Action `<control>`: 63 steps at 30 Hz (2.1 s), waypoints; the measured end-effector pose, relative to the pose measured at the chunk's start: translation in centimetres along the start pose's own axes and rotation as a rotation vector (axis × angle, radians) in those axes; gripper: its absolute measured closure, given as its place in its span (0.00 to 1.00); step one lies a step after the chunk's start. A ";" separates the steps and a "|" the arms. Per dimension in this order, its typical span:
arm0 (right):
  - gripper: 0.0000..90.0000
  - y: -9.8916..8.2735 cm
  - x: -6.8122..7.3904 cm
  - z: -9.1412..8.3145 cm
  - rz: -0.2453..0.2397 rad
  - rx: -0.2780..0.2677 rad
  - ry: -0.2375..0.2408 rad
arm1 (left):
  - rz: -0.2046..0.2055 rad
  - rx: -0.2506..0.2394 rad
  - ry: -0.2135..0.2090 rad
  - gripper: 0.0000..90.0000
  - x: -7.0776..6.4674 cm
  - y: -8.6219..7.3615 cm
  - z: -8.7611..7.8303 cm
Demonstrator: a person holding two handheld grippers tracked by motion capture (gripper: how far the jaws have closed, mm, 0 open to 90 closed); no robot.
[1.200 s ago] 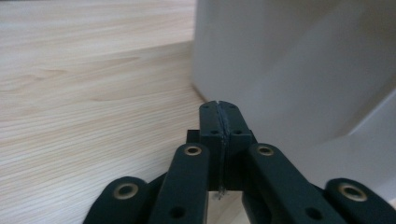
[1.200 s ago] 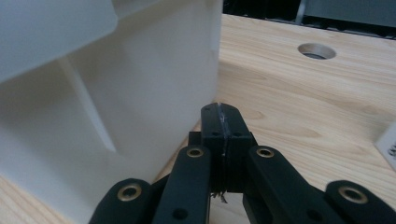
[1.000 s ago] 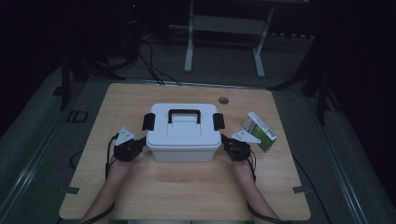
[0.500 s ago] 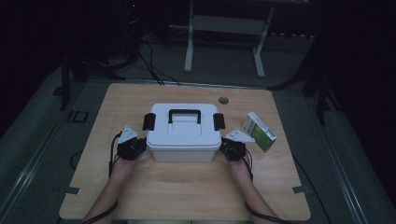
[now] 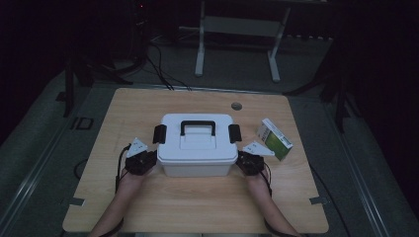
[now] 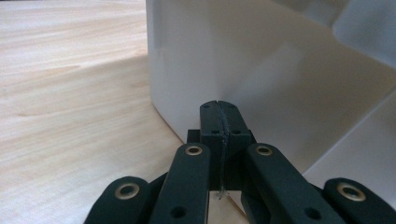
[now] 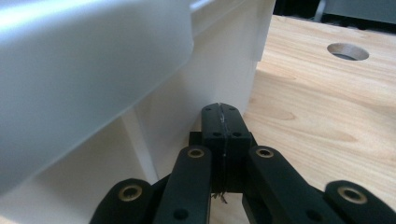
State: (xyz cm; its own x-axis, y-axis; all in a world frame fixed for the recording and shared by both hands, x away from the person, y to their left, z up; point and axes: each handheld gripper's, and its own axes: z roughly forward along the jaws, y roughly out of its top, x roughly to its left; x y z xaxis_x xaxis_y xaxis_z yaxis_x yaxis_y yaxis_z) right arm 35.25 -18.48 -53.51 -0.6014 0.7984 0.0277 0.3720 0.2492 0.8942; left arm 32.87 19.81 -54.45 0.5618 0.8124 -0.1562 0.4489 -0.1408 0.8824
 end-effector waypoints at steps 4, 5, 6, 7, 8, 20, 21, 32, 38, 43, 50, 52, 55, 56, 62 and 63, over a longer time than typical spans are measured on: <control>1.00 -0.4 0.1 -0.8 -0.001 -0.001 0.004 | 0.002 0.002 -0.014 1.00 -0.9 -0.4 -0.4; 1.00 -0.5 0.0 -1.0 0.002 0.000 0.008 | 0.002 0.004 -0.021 1.00 -1.1 -0.4 -0.5; 1.00 -0.6 0.0 -1.2 0.000 0.001 0.007 | 0.003 0.006 -0.025 1.00 -1.3 -0.5 -0.5; 1.00 -0.7 0.0 -1.4 0.002 0.001 0.006 | 0.006 0.008 -0.026 1.00 -1.5 -0.5 -0.6; 1.00 -0.7 0.0 -1.6 0.004 0.003 0.006 | 0.006 0.011 -0.032 1.00 -1.7 -0.5 -0.6; 1.00 -1.9 0.0 -3.9 0.031 0.001 -0.016 | 0.037 0.032 -0.052 1.00 -3.4 -0.6 -0.7; 1.00 -2.0 0.0 -4.0 0.032 -0.001 -0.015 | 0.034 0.033 -0.054 1.00 -3.4 -0.6 -0.6; 1.00 -2.4 0.0 -4.8 0.035 -0.001 -0.015 | 0.016 0.030 -0.075 1.00 -3.8 -0.7 -0.5; 1.00 -2.5 -0.4 -5.2 0.043 0.002 -0.026 | 0.019 0.035 -0.083 1.00 -4.3 -0.5 -0.1; 1.00 -2.4 -0.6 -5.1 0.059 -0.002 -0.030 | 0.029 0.038 -0.086 1.00 -4.1 -0.4 0.0; 1.00 -2.1 -0.3 -4.4 0.050 -0.002 -0.020 | 0.019 0.033 -0.066 1.00 -3.2 -0.3 -0.2; 1.00 -1.8 0.0 -3.8 0.048 -0.004 -0.015 | 0.009 0.030 -0.055 1.00 -2.8 -0.4 -0.4; 1.00 -1.5 0.1 -3.2 0.047 0.003 -0.014 | 0.003 0.029 -0.050 1.00 -2.5 -0.4 -0.5; 1.00 -1.4 0.1 -3.1 0.047 0.003 -0.015 | 0.003 0.029 -0.050 1.00 -2.5 -0.4 -0.5; 1.00 -1.3 0.3 -2.7 0.047 -0.001 -0.002 | -0.010 0.014 -0.047 1.00 -2.0 -0.6 -0.7; 1.00 -1.4 0.2 -2.7 0.049 -0.006 0.003 | -0.009 0.014 -0.049 1.00 -2.0 -0.6 -0.7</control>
State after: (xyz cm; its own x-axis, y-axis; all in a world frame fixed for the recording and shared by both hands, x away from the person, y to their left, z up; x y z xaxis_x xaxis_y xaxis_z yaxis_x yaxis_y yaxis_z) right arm 32.72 -20.15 -53.53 -0.5845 0.8081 0.0730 0.3966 0.2060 0.8946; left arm 30.97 18.72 -54.39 0.5905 0.7853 -0.1861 0.4635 -0.1412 0.8748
